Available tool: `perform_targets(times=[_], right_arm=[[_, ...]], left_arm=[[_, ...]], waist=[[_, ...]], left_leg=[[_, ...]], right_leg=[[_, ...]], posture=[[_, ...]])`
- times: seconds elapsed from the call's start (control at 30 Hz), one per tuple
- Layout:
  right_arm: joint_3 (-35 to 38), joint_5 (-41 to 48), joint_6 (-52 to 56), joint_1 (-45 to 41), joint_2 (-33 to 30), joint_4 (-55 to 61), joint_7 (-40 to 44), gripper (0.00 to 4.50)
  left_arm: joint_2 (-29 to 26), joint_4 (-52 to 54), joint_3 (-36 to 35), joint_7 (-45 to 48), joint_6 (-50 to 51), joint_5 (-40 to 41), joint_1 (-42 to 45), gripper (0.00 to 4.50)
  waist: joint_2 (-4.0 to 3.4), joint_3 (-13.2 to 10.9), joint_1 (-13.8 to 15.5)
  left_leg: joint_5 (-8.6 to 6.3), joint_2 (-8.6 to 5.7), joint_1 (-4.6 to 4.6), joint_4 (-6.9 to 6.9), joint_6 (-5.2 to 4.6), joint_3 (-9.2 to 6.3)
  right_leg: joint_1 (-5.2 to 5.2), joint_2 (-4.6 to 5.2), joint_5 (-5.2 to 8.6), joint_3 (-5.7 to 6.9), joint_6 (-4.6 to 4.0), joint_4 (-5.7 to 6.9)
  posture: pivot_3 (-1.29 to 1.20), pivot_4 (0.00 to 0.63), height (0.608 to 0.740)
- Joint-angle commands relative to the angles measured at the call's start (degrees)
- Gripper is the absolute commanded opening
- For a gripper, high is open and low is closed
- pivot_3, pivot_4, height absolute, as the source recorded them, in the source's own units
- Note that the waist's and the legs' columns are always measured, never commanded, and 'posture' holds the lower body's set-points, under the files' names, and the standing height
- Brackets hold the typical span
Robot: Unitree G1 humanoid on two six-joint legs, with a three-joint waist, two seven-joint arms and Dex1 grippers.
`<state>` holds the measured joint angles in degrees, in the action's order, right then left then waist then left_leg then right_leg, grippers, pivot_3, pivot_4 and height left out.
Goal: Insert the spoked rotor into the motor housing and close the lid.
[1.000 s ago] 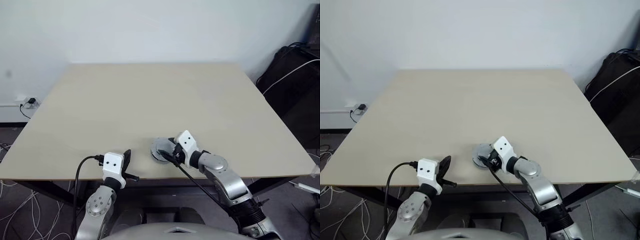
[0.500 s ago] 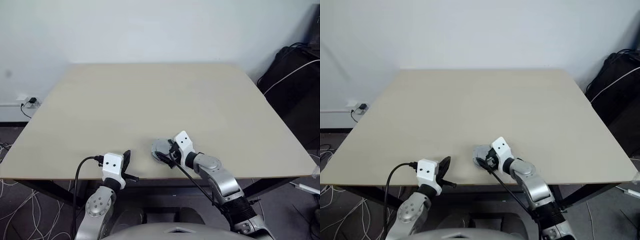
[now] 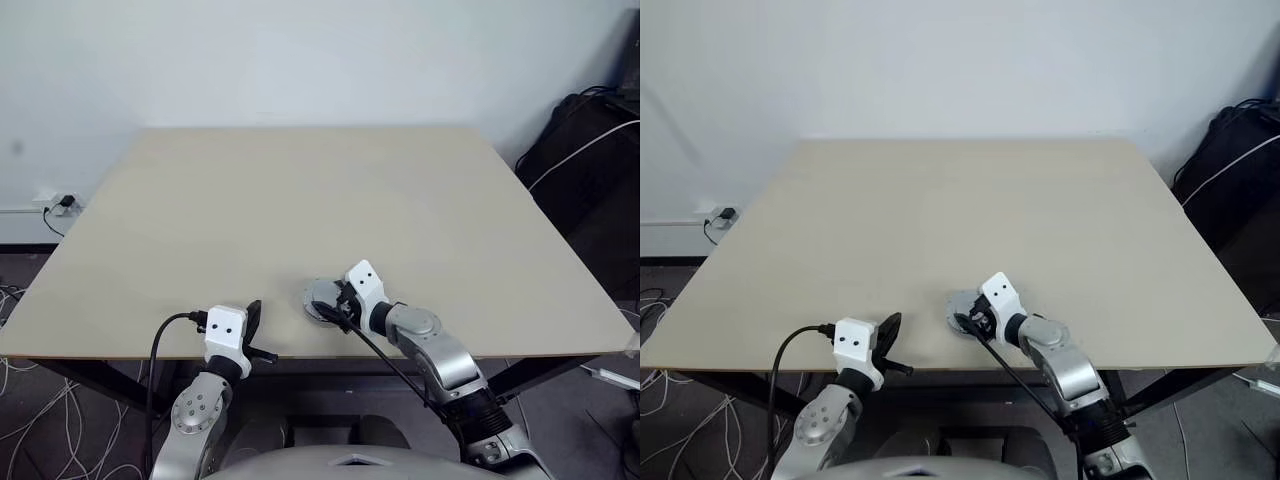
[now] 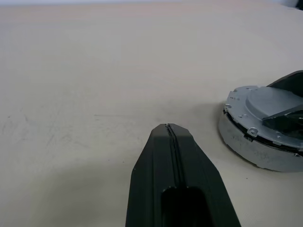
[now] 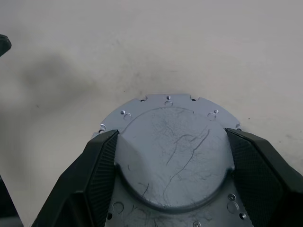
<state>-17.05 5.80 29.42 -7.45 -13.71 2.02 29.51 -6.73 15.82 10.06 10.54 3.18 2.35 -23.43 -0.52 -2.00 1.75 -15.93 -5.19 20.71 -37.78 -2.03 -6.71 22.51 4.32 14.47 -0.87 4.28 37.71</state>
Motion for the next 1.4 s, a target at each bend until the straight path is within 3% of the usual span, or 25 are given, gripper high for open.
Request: perform_targets(times=[0.03, 0.67, 1.2, 1.4], right_arm=[[-0.19, -1.17, 0.9, -1.19, 0.18, 0.87, -1.19, 3.2], [-2.94, -2.95, 5.62, -1.16, -3.73, 1.12, 1.47, 3.2], [-4.26, -4.96, 9.53, -1.85, -3.72, -0.93, -1.75, 3.2], [-3.86, -4.16, 8.87, -1.45, -3.13, -0.32, -1.71, 3.2]], left_arm=[[0.28, 1.4, 0.09, -0.01, -1.02, 0.0, 0.32, 0.0], [-0.04, 1.38, 0.23, 0.15, -0.89, -0.1, 0.24, 0.0], [-0.04, 1.74, 0.15, 0.17, -0.49, -0.08, 0.28, 0.0], [1.61, 0.55, -0.71, 0.98, 3.27, 2.82, 6.73, 0.0]], waist=[[-0.01, 0.01, -0.01], [-0.13, 0.17, 0.22], [-0.16, 0.55, 0.44], [-0.17, 0.59, 0.68]], left_leg=[[0.0, 0.0, 0.0, 0.0, 0.0, 0.0], [0.0, -0.06, -0.02, 0.0, -0.02, 0.0], [-0.13, -0.13, -0.12, -0.03, 0.14, -0.01], [-0.11, -0.14, -0.13, -0.05, 0.14, -0.02]], right_leg=[[0.0, -0.01, 0.01, 0.0, 0.01, 0.0], [-0.03, 0.03, 0.05, 0.01, 0.09, 0.0], [-0.14, 0.07, 0.08, 0.0, 0.08, 0.0], [-0.18, 0.07, 0.08, 0.02, 0.09, 0.0]], posture=[[0.0, 0.0, 0.74], [0.0, 0.0, 0.74], [0.0, 0.0, 0.74], [0.0, 0.0, 0.74]])
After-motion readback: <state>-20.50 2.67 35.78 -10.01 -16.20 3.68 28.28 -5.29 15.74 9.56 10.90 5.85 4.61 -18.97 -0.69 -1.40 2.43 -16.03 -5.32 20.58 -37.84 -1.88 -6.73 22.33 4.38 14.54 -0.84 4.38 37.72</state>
